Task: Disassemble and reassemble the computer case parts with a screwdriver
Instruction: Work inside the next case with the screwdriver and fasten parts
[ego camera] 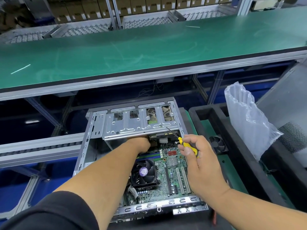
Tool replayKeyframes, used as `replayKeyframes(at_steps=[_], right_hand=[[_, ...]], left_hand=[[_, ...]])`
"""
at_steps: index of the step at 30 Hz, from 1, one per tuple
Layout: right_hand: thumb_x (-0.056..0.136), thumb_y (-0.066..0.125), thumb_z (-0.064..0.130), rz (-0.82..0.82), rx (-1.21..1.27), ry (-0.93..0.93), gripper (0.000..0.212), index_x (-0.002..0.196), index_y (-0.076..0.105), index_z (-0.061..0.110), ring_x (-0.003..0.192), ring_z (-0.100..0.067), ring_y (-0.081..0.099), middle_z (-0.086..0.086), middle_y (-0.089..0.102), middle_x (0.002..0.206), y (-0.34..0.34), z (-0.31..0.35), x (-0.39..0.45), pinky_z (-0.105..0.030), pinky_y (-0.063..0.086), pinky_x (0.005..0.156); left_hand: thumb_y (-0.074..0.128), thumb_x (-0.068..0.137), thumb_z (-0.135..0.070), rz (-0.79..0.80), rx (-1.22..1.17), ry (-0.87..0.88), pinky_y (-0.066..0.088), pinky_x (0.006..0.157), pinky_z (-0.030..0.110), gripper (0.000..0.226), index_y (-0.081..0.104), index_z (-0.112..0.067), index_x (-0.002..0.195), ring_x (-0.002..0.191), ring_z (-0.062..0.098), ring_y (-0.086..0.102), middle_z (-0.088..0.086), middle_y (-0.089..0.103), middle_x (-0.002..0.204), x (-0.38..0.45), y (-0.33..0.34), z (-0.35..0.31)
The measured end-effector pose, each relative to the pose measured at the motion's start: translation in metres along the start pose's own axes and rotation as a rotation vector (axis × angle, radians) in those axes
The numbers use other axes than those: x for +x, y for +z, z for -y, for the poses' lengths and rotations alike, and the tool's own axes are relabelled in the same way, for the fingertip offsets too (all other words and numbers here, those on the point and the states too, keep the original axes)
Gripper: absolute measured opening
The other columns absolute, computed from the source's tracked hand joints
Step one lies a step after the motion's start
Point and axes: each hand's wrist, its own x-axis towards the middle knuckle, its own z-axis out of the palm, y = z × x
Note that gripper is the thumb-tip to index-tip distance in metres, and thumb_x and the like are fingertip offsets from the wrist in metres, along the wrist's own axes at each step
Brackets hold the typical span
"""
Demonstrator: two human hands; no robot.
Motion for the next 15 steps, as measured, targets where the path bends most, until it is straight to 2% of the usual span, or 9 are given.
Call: replayKeyframes(at_steps=[1, 3, 5, 6, 8, 9, 10, 13, 15], right_hand=[[0.106, 0.04, 0.04, 0.001, 0.0, 0.0, 0.02, 0.12, 0.054, 0.041, 0.116, -0.019, 0.063, 0.011, 0.058, 0.124, 0.0, 0.0, 0.0, -0.046, 0.055, 0.096], [0.106, 0.04, 0.038, 0.002, 0.001, 0.002, 0.02, 0.121, 0.054, 0.041, 0.116, -0.019, 0.063, 0.012, 0.057, 0.124, 0.0, 0.001, 0.0, -0.045, 0.055, 0.096], [0.106, 0.041, 0.037, 0.006, 0.004, 0.007, 0.02, 0.121, 0.054, 0.041, 0.116, -0.018, 0.063, 0.012, 0.056, 0.124, 0.0, 0.0, 0.0, -0.045, 0.055, 0.097], [0.106, 0.041, 0.036, 0.008, 0.002, 0.008, 0.02, 0.121, 0.054, 0.04, 0.117, -0.018, 0.063, 0.013, 0.056, 0.124, 0.0, -0.001, 0.0, -0.045, 0.055, 0.097], [0.106, 0.043, 0.033, 0.012, 0.003, 0.009, 0.021, 0.122, 0.054, 0.04, 0.118, -0.018, 0.063, 0.014, 0.055, 0.125, 0.0, 0.0, -0.001, -0.044, 0.055, 0.097], [0.106, 0.043, 0.032, 0.013, 0.003, 0.007, 0.021, 0.122, 0.054, 0.04, 0.118, -0.018, 0.063, 0.015, 0.054, 0.126, 0.0, 0.001, -0.001, -0.044, 0.055, 0.098], [0.106, 0.042, 0.031, 0.015, 0.0, 0.007, 0.022, 0.122, 0.054, 0.04, 0.118, -0.017, 0.063, 0.017, 0.053, 0.126, 0.0, 0.002, -0.001, -0.043, 0.055, 0.098], [0.106, 0.042, 0.031, 0.017, -0.034, -0.016, 0.02, 0.122, 0.052, 0.04, 0.118, -0.016, 0.062, 0.023, 0.05, 0.125, 0.002, 0.003, -0.001, -0.041, 0.053, 0.097], [0.106, 0.043, 0.032, 0.023, -0.06, -0.028, 0.019, 0.121, 0.051, 0.039, 0.116, -0.012, 0.06, 0.024, 0.049, 0.123, 0.004, 0.006, -0.001, -0.036, 0.052, 0.096]], left_hand=[[0.042, 0.098, 0.0, 0.017, 0.027, 0.001, 0.04, 0.074, 0.033, 0.025, 0.051, -0.006, 0.076, 0.07, 0.02, 0.045, 0.003, 0.045, 0.076, 0.001, -0.001, 0.0], [0.045, 0.096, 0.003, 0.03, 0.057, -0.019, 0.042, 0.076, 0.033, 0.017, 0.061, -0.002, 0.095, 0.081, 0.024, 0.049, 0.002, 0.047, 0.08, 0.003, -0.003, 0.001], [0.046, 0.096, 0.005, 0.063, 0.071, -0.001, 0.041, 0.079, 0.033, 0.026, 0.065, 0.002, 0.113, 0.088, 0.026, 0.05, 0.005, 0.053, 0.091, 0.003, -0.005, 0.002], [0.045, 0.096, 0.004, 0.069, 0.046, -0.003, 0.041, 0.08, 0.033, 0.026, 0.065, 0.002, 0.113, 0.088, 0.026, 0.05, 0.006, 0.055, 0.093, 0.003, -0.004, 0.001], [0.043, 0.097, 0.002, 0.061, 0.025, -0.029, 0.04, 0.079, 0.034, 0.018, 0.059, -0.003, 0.089, 0.078, 0.023, 0.049, 0.003, 0.049, 0.084, 0.004, -0.001, 0.0], [0.041, 0.097, 0.0, 0.038, 0.013, -0.027, 0.039, 0.079, 0.034, 0.022, 0.053, -0.005, 0.079, 0.071, 0.02, 0.046, 0.002, 0.046, 0.079, 0.002, -0.002, -0.002], [0.041, 0.097, -0.001, 0.035, 0.007, -0.027, 0.039, 0.079, 0.034, 0.024, 0.051, -0.006, 0.077, 0.069, 0.019, 0.044, 0.002, 0.044, 0.078, -0.001, -0.001, -0.004], [0.042, 0.099, -0.002, 0.014, 0.009, -0.021, 0.04, 0.08, 0.035, 0.02, 0.061, -0.005, 0.099, 0.082, 0.026, 0.049, 0.007, 0.053, 0.086, -0.007, -0.001, -0.007], [0.043, 0.1, -0.008, -0.002, 0.002, -0.026, 0.046, 0.086, 0.037, 0.018, 0.061, -0.009, 0.105, 0.097, 0.03, 0.057, 0.011, 0.063, 0.113, -0.011, -0.004, -0.005]])
